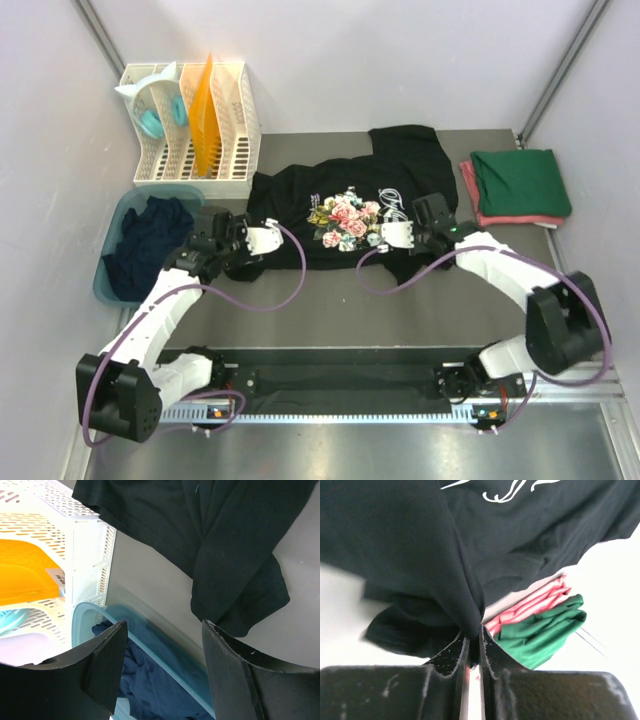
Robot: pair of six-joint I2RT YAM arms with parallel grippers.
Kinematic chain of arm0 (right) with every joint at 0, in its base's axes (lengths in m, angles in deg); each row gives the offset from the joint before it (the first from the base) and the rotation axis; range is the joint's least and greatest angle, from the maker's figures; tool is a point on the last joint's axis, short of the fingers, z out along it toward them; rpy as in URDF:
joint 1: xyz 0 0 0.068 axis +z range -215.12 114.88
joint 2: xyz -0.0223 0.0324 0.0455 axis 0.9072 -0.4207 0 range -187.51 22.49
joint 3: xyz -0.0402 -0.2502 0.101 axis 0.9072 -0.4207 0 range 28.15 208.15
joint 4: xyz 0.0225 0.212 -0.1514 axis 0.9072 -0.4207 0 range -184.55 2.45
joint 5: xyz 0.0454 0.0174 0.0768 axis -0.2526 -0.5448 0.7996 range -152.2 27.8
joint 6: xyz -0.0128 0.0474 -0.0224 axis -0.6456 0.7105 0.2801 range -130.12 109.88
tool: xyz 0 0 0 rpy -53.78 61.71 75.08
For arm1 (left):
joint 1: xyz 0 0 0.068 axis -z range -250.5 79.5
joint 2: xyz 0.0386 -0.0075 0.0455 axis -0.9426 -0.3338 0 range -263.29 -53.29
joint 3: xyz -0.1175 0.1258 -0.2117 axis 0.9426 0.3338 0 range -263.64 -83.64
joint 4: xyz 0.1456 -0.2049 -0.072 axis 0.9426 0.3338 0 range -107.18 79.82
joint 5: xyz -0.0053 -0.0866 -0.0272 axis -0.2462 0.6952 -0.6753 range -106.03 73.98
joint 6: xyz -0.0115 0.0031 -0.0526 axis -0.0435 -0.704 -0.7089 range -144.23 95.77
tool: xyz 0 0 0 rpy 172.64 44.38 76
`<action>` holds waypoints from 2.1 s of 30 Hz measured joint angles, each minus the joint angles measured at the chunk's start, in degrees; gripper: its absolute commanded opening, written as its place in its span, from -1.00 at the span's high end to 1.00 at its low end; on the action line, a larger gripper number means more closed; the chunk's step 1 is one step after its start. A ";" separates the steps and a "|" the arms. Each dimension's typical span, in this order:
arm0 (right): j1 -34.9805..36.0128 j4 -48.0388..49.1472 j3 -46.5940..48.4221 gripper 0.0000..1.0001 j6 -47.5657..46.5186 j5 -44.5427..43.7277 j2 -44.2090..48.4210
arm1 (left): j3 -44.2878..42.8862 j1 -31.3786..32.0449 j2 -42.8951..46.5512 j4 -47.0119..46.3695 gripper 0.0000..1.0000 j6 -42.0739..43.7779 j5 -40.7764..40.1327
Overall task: Fold and stack the t-shirts
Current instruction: Flatten out the tshirt
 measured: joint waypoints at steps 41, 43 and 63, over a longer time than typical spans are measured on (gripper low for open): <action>-1.11 -2.71 -18.99 -0.36 -1.64 10.25 21.66 | 0.24 3.52 0.33 1.51 -0.33 -4.83 -0.61; -0.92 -2.27 -20.41 -0.36 -1.97 11.43 21.57 | 0.15 4.20 0.31 1.51 -0.33 -4.92 -1.03; -1.84 26.27 -26.27 0.22 -4.20 8.17 4.66 | -2.49 6.54 -1.55 1.92 -0.33 -5.11 -3.32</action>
